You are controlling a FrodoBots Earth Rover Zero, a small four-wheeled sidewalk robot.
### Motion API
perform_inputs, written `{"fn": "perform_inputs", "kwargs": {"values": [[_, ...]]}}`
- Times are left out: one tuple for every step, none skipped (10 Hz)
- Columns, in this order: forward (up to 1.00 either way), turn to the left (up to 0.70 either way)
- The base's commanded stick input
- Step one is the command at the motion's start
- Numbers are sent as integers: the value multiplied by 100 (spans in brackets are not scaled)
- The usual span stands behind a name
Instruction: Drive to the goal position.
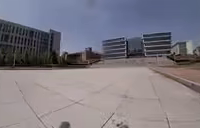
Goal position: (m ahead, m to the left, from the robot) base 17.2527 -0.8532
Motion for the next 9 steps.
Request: {"fn": "perform_inputs", "kwargs": {"values": [[70, -35], [70, -30], [70, -11], [70, -2], [70, 0], [70, 0], [70, 0], [70, 0], [70, 0]]}}
